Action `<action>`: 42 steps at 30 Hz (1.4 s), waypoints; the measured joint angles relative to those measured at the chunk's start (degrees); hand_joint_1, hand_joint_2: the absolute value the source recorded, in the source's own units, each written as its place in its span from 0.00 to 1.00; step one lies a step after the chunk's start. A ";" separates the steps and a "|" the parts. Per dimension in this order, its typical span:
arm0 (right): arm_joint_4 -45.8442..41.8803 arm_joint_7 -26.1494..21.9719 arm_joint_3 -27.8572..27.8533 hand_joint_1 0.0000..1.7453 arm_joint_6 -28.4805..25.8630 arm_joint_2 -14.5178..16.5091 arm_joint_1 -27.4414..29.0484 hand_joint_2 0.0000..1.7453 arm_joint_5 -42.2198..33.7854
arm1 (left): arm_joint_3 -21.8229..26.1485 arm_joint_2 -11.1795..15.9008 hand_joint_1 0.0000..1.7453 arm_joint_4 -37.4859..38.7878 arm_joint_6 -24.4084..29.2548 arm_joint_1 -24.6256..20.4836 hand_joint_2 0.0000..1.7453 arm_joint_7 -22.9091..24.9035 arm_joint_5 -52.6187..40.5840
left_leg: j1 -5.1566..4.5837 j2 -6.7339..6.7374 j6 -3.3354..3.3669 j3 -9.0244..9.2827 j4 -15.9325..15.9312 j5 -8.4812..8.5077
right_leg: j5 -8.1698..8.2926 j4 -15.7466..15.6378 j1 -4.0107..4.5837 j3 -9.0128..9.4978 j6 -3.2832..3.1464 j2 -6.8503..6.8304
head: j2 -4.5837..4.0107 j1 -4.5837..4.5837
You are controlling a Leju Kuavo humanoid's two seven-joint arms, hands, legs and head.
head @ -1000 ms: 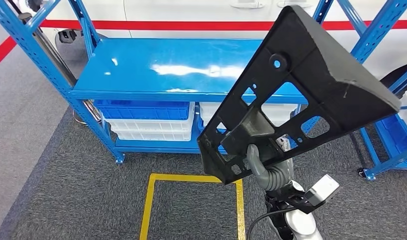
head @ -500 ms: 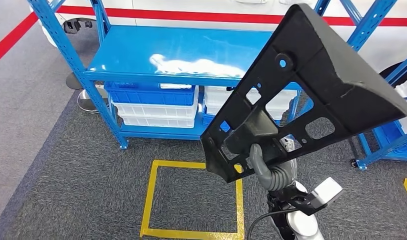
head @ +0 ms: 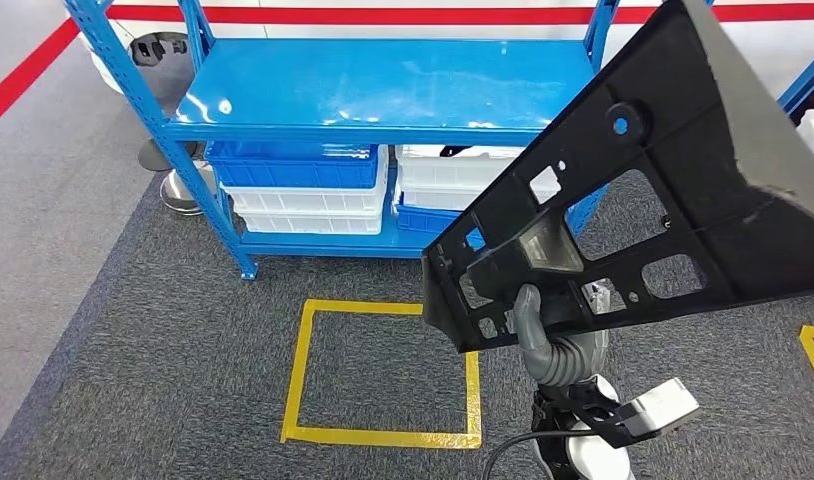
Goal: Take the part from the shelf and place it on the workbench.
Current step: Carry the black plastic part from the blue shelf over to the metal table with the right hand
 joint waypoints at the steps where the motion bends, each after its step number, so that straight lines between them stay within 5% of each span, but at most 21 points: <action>1: -0.05 -0.03 0.00 1.00 -0.12 0.05 0.14 1.00 0.00 | -0.01 0.05 0.00 0.00 -0.04 0.03 1.00 0.00 0.00 | 0.01 -0.02 0.12 2.83 -3.29 1.31 | 0.54 0.28 -0.01 -0.86 0.19 0.04 | 0.00 -0.01; 4: -0.40 -0.20 -0.02 1.00 -0.39 0.32 0.43 1.00 -0.01 | -0.03 0.22 0.00 0.01 -0.27 -0.05 1.00 -0.01 -0.02 | -0.30 -0.15 0.80 10.40 -14.51 0.42 | 1.94 0.95 0.15 -2.41 1.04 0.00 | 0.00 0.05; 7: -0.50 -0.46 -0.04 1.00 -0.48 0.50 0.56 1.00 -0.02 | -0.13 0.26 0.00 0.02 -0.52 0.16 1.00 -0.03 0.00 | -0.40 -0.08 1.69 10.48 -16.29 0.61 | 3.12 0.71 0.11 -2.63 1.96 -0.03 | -0.01 -0.12; 9: -0.50 -0.60 -0.07 1.00 -0.52 0.59 0.67 1.00 -0.03 | -0.19 0.33 0.00 0.02 -0.73 0.26 1.00 -0.02 0.10 | -0.17 0.21 2.54 9.64 -16.43 1.73 | 0.22 3.09 0.04 -3.66 2.49 0.24 | -0.01 0.01; 11: -0.49 -0.66 -0.09 1.00 -0.62 0.73 0.71 1.00 -0.04 | -0.21 0.48 0.00 0.03 -0.90 0.22 1.00 -0.03 0.29 | -0.22 0.35 3.16 8.24 -16.35 2.96 | -5.61 9.69 -0.08 -5.70 2.85 0.39 | 0.00 0.26; 13: -0.47 -0.67 -0.09 1.00 -0.76 0.85 0.78 1.00 -0.04 | -0.21 0.61 0.00 0.04 -0.93 0.19 1.00 -0.04 0.41 | -0.41 0.40 3.33 6.37 -16.01 4.14 | -8.36 15.93 -0.14 -6.75 2.95 0.40 | 0.00 0.34; 15: -0.47 -0.67 -0.09 1.00 -0.86 0.92 0.84 1.00 -0.04 | -0.21 0.67 0.00 0.04 -0.93 0.20 1.00 -0.04 0.44 | -0.56 0.39 3.26 4.49 -15.51 5.13 | -6.37 15.51 -0.11 -4.41 2.66 0.41 | 0.00 0.34; 17: -0.48 -0.66 -0.09 1.00 -0.90 1.03 0.79 1.00 -0.04 | -0.21 0.68 0.00 0.04 -0.93 0.20 1.00 -0.05 0.48 | -0.73 0.33 3.03 3.05 -15.05 5.89 | -4.40 8.42 0.20 1.16 1.79 0.49 | 0.00 0.32; 19: -0.52 -0.68 -0.09 1.00 -0.91 1.21 0.72 1.00 -0.04 | -0.21 0.69 0.00 0.04 -0.93 0.18 1.00 -0.08 0.51 | -0.74 0.32 2.51 2.31 -14.92 6.70 | -4.78 1.86 0.64 5.26 1.08 0.55 | 0.00 0.28; 20: -0.55 -0.68 -0.09 1.00 -0.91 1.30 0.67 1.00 -0.05 | -0.21 0.69 0.00 0.04 -0.93 0.18 1.00 -0.11 0.52 | -0.65 0.35 2.15 2.11 -15.06 7.16 | -5.13 0.45 0.83 5.84 0.88 0.57 | 0.00 0.28; 23: -0.49 -0.67 -0.09 1.00 -0.91 1.67 0.48 1.00 -0.10 | -0.23 0.83 0.00 0.04 -0.99 0.25 1.00 -0.17 0.53 | -0.47 0.26 1.16 1.61 -14.98 7.06 | -3.69 -0.92 0.68 5.43 0.20 0.29 | 0.00 0.29; 25: -0.35 -0.75 -0.09 1.00 -0.92 1.92 0.40 1.00 -0.26 | -0.30 0.96 0.00 0.04 -1.11 0.29 1.00 -0.21 0.51 | -0.38 0.13 0.66 0.33 -11.12 2.88 | -2.56 -1.43 0.33 4.63 -0.39 -0.02 | 0.00 0.07; 27: -0.31 -0.98 -0.10 1.00 -0.96 2.01 0.57 1.00 -0.52 | -0.42 1.00 0.00 0.04 -1.24 0.32 1.00 -0.22 0.42 | -0.14 0.09 0.14 -1.37 -3.95 -2.13 | -1.63 -1.13 0.37 3.19 -0.62 -0.11 | 0.00 -0.11; 29: -0.31 -1.18 -0.16 1.00 -1.08 2.01 0.90 1.00 -0.72 | -0.58 1.03 0.00 0.05 -1.25 0.32 1.00 -0.19 0.26 | 0.11 0.10 -0.34 -1.31 0.24 -2.85 | -0.75 -0.48 0.32 1.44 -0.41 -0.16 | 0.00 -0.11; 31: -0.38 -1.24 -0.37 1.00 -1.15 2.01 1.26 1.00 -0.85 | -0.80 1.06 0.00 0.06 -1.14 0.28 1.00 -0.13 0.15 | 0.40 0.10 -0.67 2.21 -3.04 0.22 | -0.03 0.46 0.12 -0.42 0.03 -0.14 | 0.00 -0.12; 34: -0.91 -1.30 -0.88 1.00 -1.28 2.01 1.77 1.00 -0.99 | -1.06 1.06 0.00 0.07 -0.94 0.10 1.00 -0.05 0.09 | 0.30 -0.16 -0.37 8.71 -13.03 0.64 | 1.00 1.82 0.02 -2.40 1.07 -0.10 | 0.00 -0.10; 37: -1.34 -1.44 -1.50 1.00 -1.50 2.01 2.14 1.00 -1.20 | -1.25 1.02 0.00 0.07 -0.80 0.15 1.00 0.11 0.07 | 0.04 -0.26 0.93 8.90 -14.85 0.74 | 2.30 1.79 -0.01 -2.77 2.09 -0.02 | 0.00 -0.24; 39: -1.43 -1.45 -2.12 1.00 -1.47 1.99 2.30 1.00 -1.34 | -1.34 0.95 0.00 0.07 -0.74 0.05 1.00 0.25 0.03 | 0.22 0.02 2.03 7.97 -15.06 1.89 | 0.16 3.16 -0.11 -3.49 2.66 0.25 | 0.00 -0.10; 42: -1.44 -1.37 -2.86 1.00 -1.37 1.97 2.36 1.00 -1.40 | -1.38 0.94 0.00 0.07 -0.60 -0.05 1.00 0.32 -0.02 | 0.15 0.32 2.95 5.52 -15.00 4.09 | -8.54 12.04 -0.24 -5.52 3.13 0.42 | -0.01 0.28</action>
